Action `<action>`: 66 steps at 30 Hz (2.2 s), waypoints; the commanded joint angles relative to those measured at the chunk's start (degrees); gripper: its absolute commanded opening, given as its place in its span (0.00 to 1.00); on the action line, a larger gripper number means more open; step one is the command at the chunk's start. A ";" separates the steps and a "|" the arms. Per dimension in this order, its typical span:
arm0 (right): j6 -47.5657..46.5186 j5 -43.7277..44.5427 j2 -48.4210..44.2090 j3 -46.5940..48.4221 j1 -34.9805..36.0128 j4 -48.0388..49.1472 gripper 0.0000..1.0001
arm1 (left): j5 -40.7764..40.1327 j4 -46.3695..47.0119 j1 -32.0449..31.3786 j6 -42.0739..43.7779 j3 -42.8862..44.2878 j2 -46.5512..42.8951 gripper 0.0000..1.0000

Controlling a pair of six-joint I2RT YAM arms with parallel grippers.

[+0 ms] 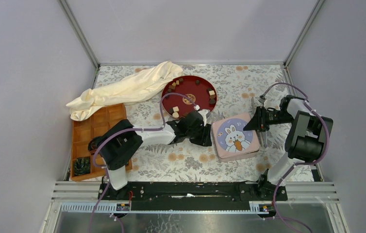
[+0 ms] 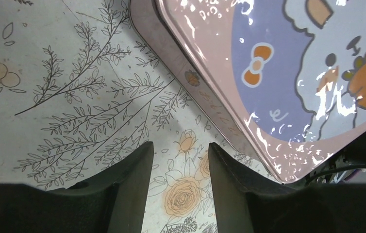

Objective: Pack the chocolate
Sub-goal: Close the box lid on the packing box.

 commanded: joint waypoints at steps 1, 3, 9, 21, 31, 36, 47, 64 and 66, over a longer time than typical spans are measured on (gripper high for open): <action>-0.19 2.52 -0.27 1.98 -0.24 0.97 0.35 | 1.08 0.34 0.27 0.76 2.80 1.89 0.53; -0.05 3.66 -0.65 2.14 -0.24 1.30 0.38 | 1.24 0.06 0.19 0.75 3.49 2.30 0.52; 0.54 8.51 -4.19 2.39 -0.31 2.74 0.49 | 1.16 -1.56 0.00 1.27 5.71 3.50 0.52; -0.33 20.08 -11.67 4.47 -2.16 5.16 0.55 | 1.39 -3.45 -0.51 1.53 7.66 4.74 0.52; 0.94 32.82 -13.37 -2.93 -3.23 16.92 0.23 | 1.34 -4.44 -0.68 1.72 8.85 5.14 0.52; -0.74 30.16 -10.43 -4.96 -1.24 15.99 0.18 | 1.39 -4.91 -0.83 1.76 10.05 5.93 0.52; -0.19 28.10 -11.71 -6.48 7.32 14.07 0.19 | 1.05 -5.75 -1.01 1.89 11.21 6.86 0.52; -16.71 19.66 -27.03 -0.26 6.56 1.96 0.32 | 1.19 -5.73 -1.01 2.03 11.07 6.69 0.52; -18.73 21.44 -26.36 -3.00 7.43 1.43 0.30 | 1.22 -5.67 -1.05 1.95 11.01 6.78 0.52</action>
